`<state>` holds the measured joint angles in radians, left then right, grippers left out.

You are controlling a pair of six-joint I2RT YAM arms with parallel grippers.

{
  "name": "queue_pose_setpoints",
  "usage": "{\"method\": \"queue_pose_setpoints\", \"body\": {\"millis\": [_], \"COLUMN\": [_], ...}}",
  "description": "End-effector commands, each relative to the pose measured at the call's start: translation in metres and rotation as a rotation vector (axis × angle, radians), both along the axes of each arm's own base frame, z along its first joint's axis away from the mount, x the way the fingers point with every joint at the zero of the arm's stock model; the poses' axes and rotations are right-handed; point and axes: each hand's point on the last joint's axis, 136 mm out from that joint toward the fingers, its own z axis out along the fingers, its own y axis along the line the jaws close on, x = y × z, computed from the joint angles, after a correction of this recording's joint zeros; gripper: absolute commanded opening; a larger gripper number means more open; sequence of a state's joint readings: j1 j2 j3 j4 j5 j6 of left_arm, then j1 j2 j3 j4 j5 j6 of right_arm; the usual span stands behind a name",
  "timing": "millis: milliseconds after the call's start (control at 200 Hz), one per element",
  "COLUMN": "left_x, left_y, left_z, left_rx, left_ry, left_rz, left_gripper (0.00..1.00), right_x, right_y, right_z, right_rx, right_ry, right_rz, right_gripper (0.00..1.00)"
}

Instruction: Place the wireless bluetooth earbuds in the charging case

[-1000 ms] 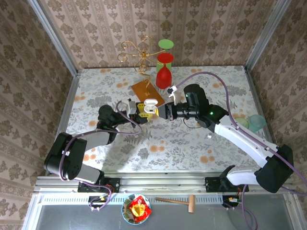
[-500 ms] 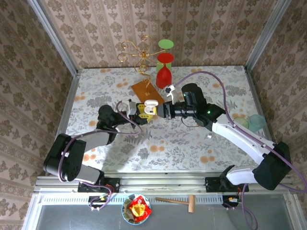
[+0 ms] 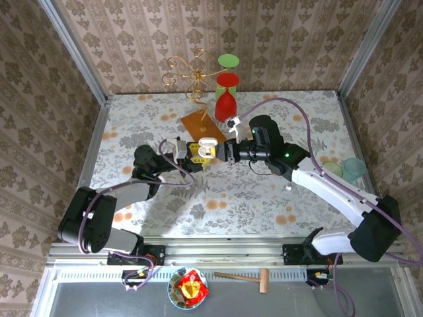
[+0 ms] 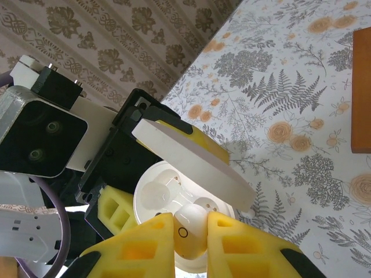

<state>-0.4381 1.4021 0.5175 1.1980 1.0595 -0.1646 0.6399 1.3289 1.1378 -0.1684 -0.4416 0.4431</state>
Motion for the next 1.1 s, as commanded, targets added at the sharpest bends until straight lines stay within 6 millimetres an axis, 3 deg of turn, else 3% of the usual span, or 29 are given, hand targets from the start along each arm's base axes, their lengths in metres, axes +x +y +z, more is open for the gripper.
{"method": "queue_pose_setpoints", "body": {"millis": [0,585,865,995,1095], "left_x": [-0.011,-0.01,0.003,0.018,0.024], "left_y": [0.0,0.0,0.009,0.021,0.028], "left_z": [0.015,0.012,0.01,0.014,0.019], "left_rx": [-0.022,-0.021,-0.03,-0.051,-0.063], "left_ry": [-0.062,-0.059,-0.065,-0.082,-0.108], "left_rz": [-0.04,-0.031,0.049,0.151,0.22], "left_gripper": [0.27,0.27,0.27,0.27,0.27], "right_x": [0.0,-0.001,-0.018,-0.012,0.005], "right_y": [-0.002,-0.003,-0.014,-0.03,-0.05], "right_z": [-0.004,0.014,0.036,0.027,0.0], "right_rx": [-0.043,-0.02,0.057,0.078,0.032], "right_ry": [0.0,-0.033,-0.166,-0.187,-0.131], "right_rz": [-0.004,-0.015,0.001,-0.108,-0.25], "right_gripper": [0.17,0.41,0.6,0.61,0.61]}}
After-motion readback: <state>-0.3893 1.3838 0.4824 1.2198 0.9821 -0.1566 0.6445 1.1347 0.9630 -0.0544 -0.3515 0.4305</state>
